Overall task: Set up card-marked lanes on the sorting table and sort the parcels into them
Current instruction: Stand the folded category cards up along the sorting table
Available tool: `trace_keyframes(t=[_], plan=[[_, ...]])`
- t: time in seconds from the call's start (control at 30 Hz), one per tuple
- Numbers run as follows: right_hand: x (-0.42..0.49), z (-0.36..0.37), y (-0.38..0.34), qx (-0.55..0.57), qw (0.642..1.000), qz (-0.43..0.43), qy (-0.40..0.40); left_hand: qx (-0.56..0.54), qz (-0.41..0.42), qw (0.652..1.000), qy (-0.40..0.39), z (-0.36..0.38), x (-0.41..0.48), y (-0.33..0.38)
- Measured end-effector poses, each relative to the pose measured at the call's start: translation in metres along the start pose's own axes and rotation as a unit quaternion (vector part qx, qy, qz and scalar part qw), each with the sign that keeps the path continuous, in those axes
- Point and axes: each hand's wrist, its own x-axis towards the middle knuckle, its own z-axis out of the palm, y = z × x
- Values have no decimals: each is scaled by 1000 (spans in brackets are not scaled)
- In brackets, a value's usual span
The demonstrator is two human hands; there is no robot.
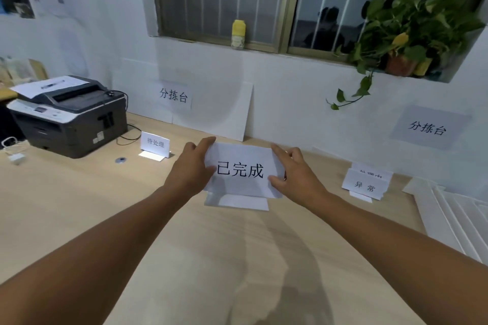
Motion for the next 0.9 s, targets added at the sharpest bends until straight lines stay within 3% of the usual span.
trace_keyframes(t=[0.3, 0.6, 0.9], plan=[[48, 70, -55, -10, 1000, 15, -10, -1, -27, 1000, 0, -16, 31, -94], [141, 173, -10, -7, 998, 69, 3, 5, -15, 999, -45, 48, 136, -185], [233, 230, 35, 5, 989, 140, 45, -19, 37, 996, -81, 114, 249, -234]])
